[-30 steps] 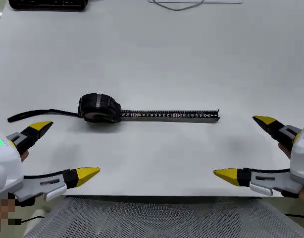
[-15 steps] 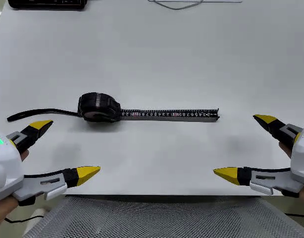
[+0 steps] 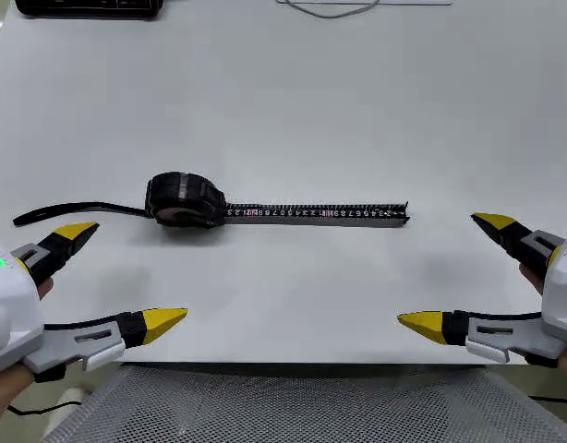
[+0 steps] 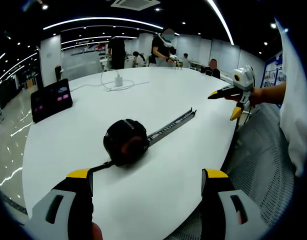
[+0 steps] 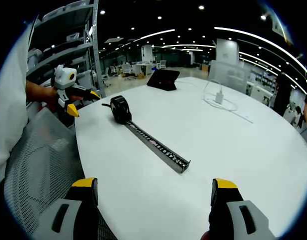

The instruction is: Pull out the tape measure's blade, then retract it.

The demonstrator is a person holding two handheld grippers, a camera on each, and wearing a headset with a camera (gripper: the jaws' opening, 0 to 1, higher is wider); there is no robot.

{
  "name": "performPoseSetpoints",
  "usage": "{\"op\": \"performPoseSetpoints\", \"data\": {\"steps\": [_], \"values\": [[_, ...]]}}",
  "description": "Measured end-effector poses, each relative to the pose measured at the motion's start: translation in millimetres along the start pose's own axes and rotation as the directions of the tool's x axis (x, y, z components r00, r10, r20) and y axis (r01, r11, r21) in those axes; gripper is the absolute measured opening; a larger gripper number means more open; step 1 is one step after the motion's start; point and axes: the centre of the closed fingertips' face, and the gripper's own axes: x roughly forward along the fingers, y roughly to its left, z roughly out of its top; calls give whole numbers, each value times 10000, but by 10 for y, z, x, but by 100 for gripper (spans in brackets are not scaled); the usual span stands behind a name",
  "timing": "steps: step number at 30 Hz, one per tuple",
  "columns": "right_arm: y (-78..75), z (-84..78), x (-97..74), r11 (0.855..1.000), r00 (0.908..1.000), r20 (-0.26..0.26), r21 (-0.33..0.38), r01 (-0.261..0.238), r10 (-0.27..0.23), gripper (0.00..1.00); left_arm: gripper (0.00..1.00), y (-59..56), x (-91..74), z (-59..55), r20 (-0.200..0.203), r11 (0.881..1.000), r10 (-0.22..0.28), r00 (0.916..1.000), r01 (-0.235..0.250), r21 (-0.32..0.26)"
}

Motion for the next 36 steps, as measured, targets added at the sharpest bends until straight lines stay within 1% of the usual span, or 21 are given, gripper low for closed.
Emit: {"op": "performPoseSetpoints", "data": {"steps": [12, 22, 36], "values": [[-1, 10, -9, 10000, 10000, 8, -45, 19, -19, 93, 87, 9, -6, 22, 47, 10000, 31, 10000, -30, -7], [6, 29, -12, 10000, 10000, 50, -42, -3, 3, 93, 87, -8, 0, 19, 19, 10000, 9, 10000, -9, -17], [7, 33, -12, 10000, 10000, 60, -49, -9, 9, 93, 87, -12, 13, 52, 72, 10000, -5, 10000, 5, 8]]}}
